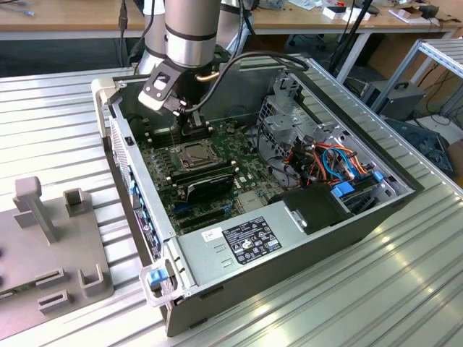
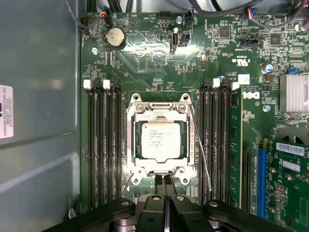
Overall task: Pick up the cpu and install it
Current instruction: 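Close the cpu cover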
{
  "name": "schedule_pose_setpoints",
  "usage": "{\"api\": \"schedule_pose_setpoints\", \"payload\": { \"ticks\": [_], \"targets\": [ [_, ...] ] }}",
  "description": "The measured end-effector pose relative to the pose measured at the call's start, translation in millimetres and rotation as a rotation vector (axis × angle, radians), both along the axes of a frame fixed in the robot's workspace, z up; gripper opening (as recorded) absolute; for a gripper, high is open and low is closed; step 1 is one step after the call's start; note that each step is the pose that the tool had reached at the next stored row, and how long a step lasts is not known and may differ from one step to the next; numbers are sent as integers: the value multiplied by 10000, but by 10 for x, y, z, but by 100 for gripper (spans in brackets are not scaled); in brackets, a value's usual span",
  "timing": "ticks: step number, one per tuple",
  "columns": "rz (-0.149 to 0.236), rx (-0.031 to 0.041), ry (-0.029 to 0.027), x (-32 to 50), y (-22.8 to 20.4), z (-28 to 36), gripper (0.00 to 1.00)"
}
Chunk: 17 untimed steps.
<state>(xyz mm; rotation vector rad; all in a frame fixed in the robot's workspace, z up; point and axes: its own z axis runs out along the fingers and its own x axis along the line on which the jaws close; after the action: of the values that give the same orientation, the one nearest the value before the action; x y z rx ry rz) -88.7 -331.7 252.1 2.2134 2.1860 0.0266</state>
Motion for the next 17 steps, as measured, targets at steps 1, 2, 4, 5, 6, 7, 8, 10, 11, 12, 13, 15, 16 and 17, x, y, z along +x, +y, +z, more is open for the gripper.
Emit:
{"api": "schedule_pose_setpoints", "payload": {
  "ticks": [1, 2, 4, 5, 6, 7, 8, 10, 11, 12, 13, 15, 16, 17],
  "targets": [
    [2, -2, 0, 2, 0, -26, 11],
    [4, -6, 0, 6, 0, -45, 11],
    [3, -17, -1, 13, 1, -111, 11],
    [3, -22, 0, 14, 0, -130, 11],
    [4, -25, 0, 16, 0, -150, 11],
    [4, -28, 1, 17, 0, -165, 11],
    [4, -29, 0, 19, 0, -182, 11],
    [4, -33, 0, 22, 0, -215, 11],
    [3, -33, -1, 23, 0, -230, 11],
    [3, -37, 0, 25, 0, -257, 11],
    [4, -39, 0, 25, 0, -281, 11],
    [4, -41, 0, 26, 0, -307, 11],
    [5, -42, 0, 29, 0, -326, 11],
    [6, -43, 1, 32, 0, -339, 11]
  ]
}}
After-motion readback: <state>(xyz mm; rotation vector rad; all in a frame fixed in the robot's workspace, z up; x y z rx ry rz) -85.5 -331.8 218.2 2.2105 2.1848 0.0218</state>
